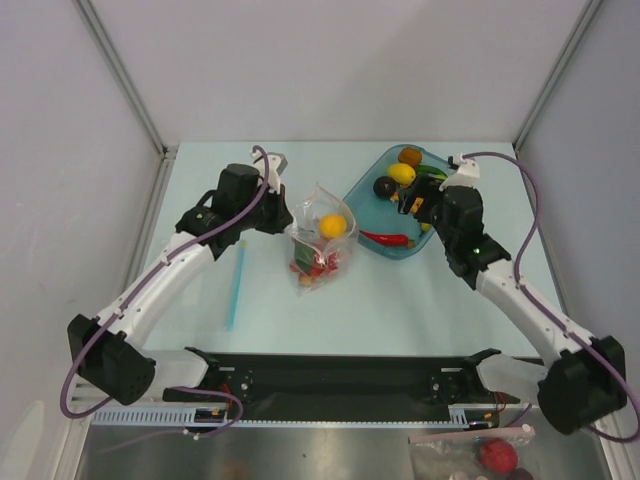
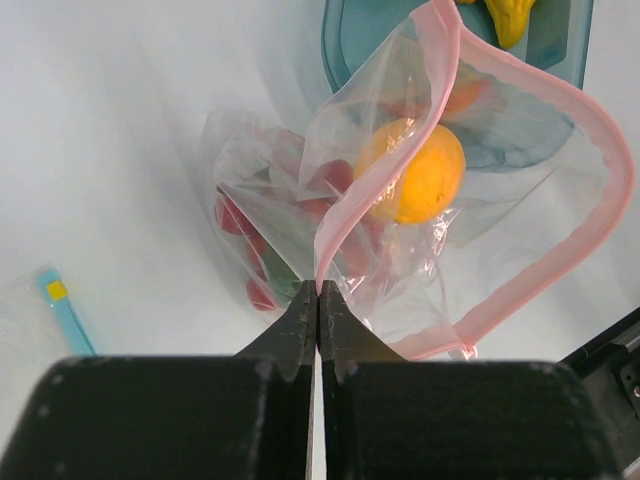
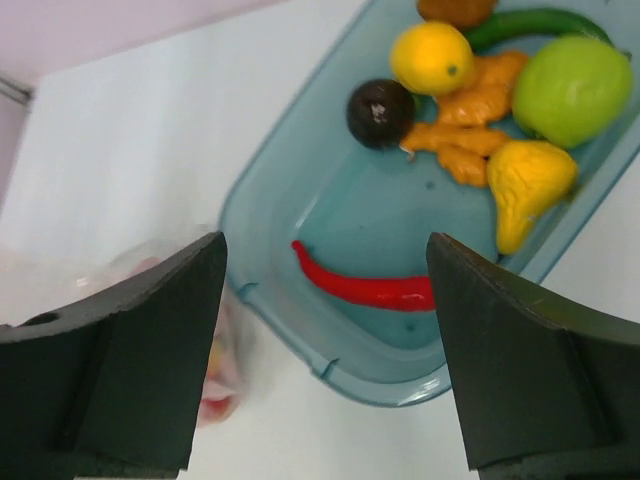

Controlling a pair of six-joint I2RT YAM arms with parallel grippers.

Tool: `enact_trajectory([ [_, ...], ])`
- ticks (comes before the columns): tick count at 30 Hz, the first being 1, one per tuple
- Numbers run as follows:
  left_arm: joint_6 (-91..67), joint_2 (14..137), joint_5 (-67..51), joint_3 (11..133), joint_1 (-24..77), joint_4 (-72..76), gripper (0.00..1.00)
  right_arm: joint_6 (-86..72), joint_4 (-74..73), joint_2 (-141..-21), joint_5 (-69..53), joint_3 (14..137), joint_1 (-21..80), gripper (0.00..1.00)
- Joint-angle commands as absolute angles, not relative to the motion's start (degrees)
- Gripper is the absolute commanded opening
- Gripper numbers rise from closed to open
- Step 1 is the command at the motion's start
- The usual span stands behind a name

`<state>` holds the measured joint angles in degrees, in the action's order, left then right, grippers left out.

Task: Place the food in the zip-top bag and seal the zipper
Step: Pick up the fake fruit from the bin.

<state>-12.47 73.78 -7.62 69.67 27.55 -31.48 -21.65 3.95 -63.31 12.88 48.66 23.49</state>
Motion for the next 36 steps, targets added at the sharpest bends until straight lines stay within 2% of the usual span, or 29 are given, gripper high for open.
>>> enact_trajectory([
  [1,-12.6,71.2,-5.8,70.9,27.2,-30.7,0.0,-27.1,-3.7,-71.1,6.5,54.4,19.3,0.86],
  [7,-12.7,71.4,-6.0,70.8,27.2,-30.8,0.0,-26.0,-2.9,-85.4,8.9,61.2,17.8,1.0],
  [13,-12.7,70.8,-6.0,71.0,27.2,-31.0,0.0,-23.7,-1.9,-97.5,10.3,70.3,16.8,1.0],
  [23,-12.8,69.9,-5.4,71.0,27.2,-31.3,0.01,-29.3,-5.0,-115.9,11.5,88.1,16.8,1.0],
  [31,-13.0,70.0,-5.7,71.1,27.2,-31.4,0.01,-33.7,-11.0,-126.3,15.6,100.6,17.3,0.97],
  [34,-13.1,69.8,-5.8,71.1,27.2,-31.4,0.0,-34.8,-11.4,-128.6,15.4,102.1,17.6,0.93],
  [36,-13.2,69.7,-6.0,71.1,27.1,-31.4,0.0,-34.8,-11.5,-129.5,14.6,102.4,17.7,0.85],
])
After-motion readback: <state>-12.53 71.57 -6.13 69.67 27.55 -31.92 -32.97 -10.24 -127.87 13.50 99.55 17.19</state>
